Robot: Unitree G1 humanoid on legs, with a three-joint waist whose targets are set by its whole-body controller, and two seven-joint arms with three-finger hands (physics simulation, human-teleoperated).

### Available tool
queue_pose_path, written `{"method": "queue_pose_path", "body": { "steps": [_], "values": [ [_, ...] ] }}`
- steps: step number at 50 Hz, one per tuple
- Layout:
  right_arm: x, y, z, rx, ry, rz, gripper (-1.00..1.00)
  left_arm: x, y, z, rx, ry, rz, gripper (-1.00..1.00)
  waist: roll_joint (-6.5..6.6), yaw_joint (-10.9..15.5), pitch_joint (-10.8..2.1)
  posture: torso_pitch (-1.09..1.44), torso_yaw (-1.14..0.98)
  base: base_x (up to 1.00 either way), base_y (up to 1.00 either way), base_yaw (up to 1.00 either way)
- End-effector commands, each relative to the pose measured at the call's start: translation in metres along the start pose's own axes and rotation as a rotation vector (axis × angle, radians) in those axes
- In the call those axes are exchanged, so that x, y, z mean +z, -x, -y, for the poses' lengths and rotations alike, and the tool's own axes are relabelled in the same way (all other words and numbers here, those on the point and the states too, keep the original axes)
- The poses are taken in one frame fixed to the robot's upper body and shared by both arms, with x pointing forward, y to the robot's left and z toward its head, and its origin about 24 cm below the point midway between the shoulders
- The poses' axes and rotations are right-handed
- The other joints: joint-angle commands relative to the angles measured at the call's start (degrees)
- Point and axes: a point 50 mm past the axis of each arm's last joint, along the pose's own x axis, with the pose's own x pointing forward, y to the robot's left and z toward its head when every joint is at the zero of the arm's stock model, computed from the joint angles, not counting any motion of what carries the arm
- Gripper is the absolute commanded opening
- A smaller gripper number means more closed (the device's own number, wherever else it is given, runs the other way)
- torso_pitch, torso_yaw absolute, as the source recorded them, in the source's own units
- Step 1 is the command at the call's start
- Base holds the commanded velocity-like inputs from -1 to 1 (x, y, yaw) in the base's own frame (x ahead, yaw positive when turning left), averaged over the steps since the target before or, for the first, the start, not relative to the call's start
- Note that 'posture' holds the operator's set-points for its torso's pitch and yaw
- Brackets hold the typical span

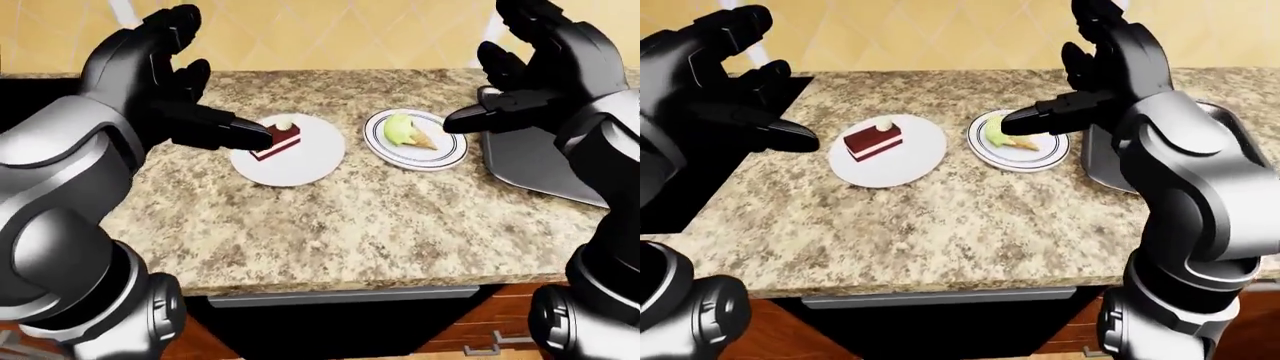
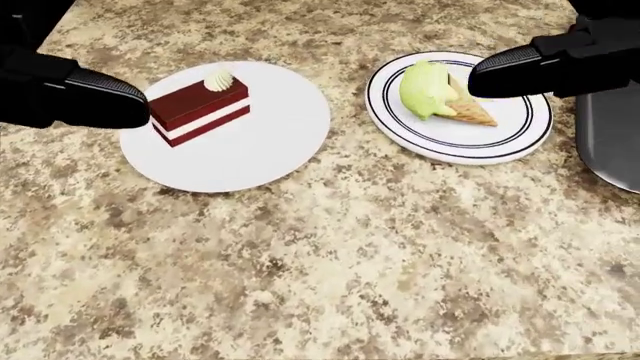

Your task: Move the dessert items from the plate to the tray.

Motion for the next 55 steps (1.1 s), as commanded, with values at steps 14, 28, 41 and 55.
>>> {"method": "queue_pose_path", "body": {
  "steps": [14, 28, 41, 55],
  "values": [
    [0.01, -0.01, -0.013, 0.041, 0.159, 0.0, 1.0, 0.015, 0.007, -0.01, 0.057, -0.013, 0.086, 1.0, 2.6, -0.39, -2.27, 0.0, 0.0, 0.0, 0.0, 0.0],
    [-0.015, -0.064, -0.006, -0.048, 0.423, -0.12, 1.0, 0.01, 0.005, -0.009, 0.055, -0.01, 0.081, 1.0, 3.18, -0.45, -2.59, 0.0, 0.0, 0.0, 0.0, 0.0],
    [-0.043, -0.095, -0.024, 0.011, 0.576, -0.139, 0.98, 0.004, 0.002, -0.011, 0.059, -0.009, 0.073, 1.0, 3.82, -0.8, -2.78, 0.0, 0.0, 0.0, 0.0, 0.0],
    [-0.068, -0.117, -0.031, 0.009, 0.64, -0.226, 0.57, -0.003, 0.002, -0.014, 0.06, -0.008, 0.063, 1.0, 4.12, -0.83, -2.97, 0.0, 0.0, 0.0, 0.0, 0.0]
  ]
}}
